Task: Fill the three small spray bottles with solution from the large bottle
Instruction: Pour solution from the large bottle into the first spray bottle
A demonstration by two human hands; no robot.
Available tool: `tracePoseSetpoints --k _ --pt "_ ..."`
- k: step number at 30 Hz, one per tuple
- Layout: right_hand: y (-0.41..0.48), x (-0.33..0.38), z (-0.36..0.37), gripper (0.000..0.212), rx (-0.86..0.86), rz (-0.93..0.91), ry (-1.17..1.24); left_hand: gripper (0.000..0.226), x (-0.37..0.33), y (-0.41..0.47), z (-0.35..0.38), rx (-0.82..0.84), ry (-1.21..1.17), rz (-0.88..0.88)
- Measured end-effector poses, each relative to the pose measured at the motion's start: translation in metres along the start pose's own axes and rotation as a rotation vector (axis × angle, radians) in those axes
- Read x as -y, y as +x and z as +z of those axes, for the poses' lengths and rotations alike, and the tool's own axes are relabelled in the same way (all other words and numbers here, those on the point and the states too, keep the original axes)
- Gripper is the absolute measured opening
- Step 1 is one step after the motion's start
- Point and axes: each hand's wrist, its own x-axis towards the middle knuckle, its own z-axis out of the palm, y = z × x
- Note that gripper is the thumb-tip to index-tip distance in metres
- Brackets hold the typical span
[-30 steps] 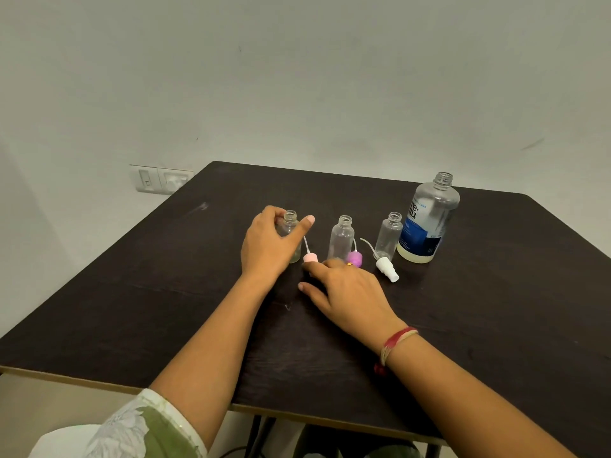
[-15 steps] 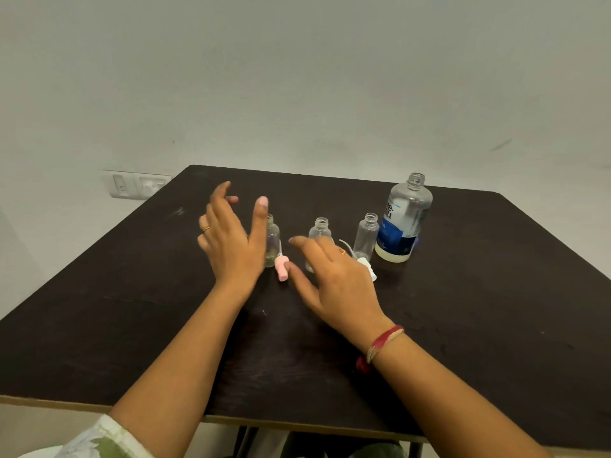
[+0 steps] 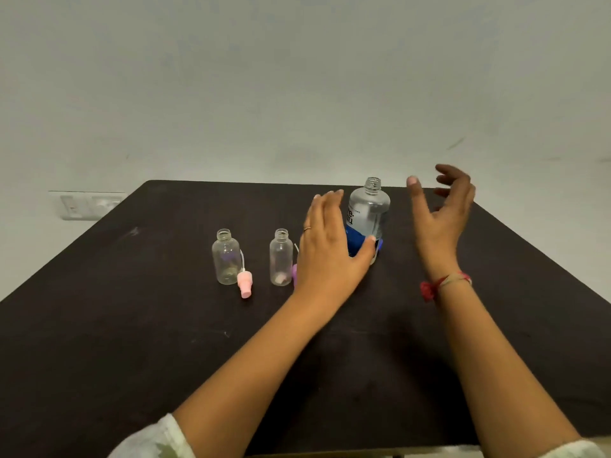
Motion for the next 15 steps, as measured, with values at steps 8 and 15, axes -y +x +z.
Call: tracePoseSetpoints --k 8,15 --pt "-0.024 -0.018 0.015 0.095 0.467 0.106 0.027 0.082 0.020 0.015 0.018 0.096 -0.038 -0.177" --pt "-0.031 -0.020 0.019 0.095 0.491 0.159 0.045 0.078 0.028 0.015 0.025 0.118 -0.054 -0.188"
